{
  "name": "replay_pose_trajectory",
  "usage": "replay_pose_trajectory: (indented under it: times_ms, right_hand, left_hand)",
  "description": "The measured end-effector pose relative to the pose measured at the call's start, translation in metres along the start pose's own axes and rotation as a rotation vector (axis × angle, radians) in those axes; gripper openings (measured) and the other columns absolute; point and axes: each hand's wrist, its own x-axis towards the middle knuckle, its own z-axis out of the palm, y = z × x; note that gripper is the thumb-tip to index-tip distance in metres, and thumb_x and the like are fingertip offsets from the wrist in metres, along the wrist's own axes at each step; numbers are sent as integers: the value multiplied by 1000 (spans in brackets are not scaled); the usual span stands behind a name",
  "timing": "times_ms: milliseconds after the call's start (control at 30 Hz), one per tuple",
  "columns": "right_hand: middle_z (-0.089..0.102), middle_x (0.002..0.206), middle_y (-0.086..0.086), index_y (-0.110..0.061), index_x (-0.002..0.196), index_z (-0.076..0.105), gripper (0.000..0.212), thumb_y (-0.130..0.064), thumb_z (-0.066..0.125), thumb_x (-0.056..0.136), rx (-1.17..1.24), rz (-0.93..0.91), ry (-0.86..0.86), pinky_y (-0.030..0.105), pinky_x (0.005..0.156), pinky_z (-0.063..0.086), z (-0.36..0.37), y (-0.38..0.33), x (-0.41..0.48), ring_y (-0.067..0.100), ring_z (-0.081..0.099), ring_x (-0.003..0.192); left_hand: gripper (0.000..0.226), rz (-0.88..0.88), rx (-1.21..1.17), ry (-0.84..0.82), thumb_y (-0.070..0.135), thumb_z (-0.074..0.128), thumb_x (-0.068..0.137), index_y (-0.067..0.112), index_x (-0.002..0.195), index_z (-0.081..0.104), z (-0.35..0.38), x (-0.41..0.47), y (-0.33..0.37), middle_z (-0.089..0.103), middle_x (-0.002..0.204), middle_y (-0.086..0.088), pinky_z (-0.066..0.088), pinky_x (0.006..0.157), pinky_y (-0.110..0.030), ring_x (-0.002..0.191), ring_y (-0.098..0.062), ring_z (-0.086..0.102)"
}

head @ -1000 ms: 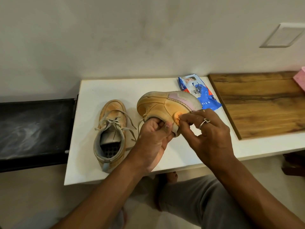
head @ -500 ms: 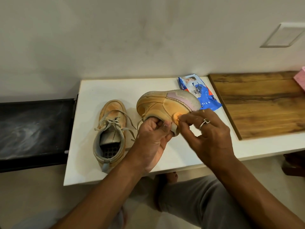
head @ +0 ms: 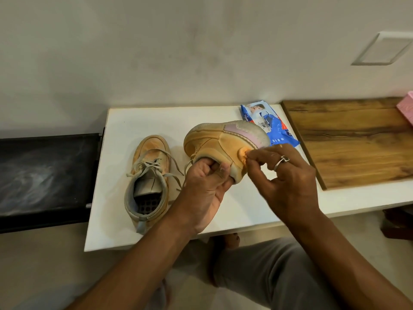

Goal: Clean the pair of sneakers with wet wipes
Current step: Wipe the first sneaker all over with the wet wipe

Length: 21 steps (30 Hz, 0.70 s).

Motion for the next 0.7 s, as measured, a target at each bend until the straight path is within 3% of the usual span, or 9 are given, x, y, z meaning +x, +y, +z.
replay_pose_trajectory:
  times_ms: [167, 467, 600, 700]
  right_hand:
    - [71, 92, 12, -4, 100, 74, 18, -15, 75, 86, 16, -33, -28, 38, 72, 56, 2, -1, -3, 23, 65, 84]
    - [71, 90, 11, -5, 98, 74, 19, -21, 72, 88, -1, 40, 3, 25, 72, 52, 1, -3, 1, 16, 61, 82]
    - [71, 91, 11, -4, 100, 74, 21, -22, 69, 89, 15, -18, -26, 30, 74, 54, 3, -6, -1, 20, 64, 84]
    - [70, 89, 11, -4, 99, 74, 20, -21, 72, 88, 1, 40, 17, 26, 71, 53, 0, -3, 4, 16, 61, 83]
  left_hand:
    - [37, 6, 2, -6, 11, 52, 94, 5, 131, 50, -1, 0, -1, 57, 132, -17, 43, 105, -40, 121, -32, 57]
    - [41, -8, -2, 28, 12, 54, 91, 6, 132, 49, 0, 0, 0, 59, 132, -15, 42, 106, -40, 119, -29, 59]
    - [37, 2, 6, 8, 12, 53, 90, 7, 126, 53, 0, -1, 1, 59, 130, -16, 44, 104, -40, 119, -31, 59]
    - [35, -8, 3, 23, 11, 53, 91, 9, 126, 53, 0, 0, 1, 61, 129, -14, 44, 104, -38, 119, -30, 59]
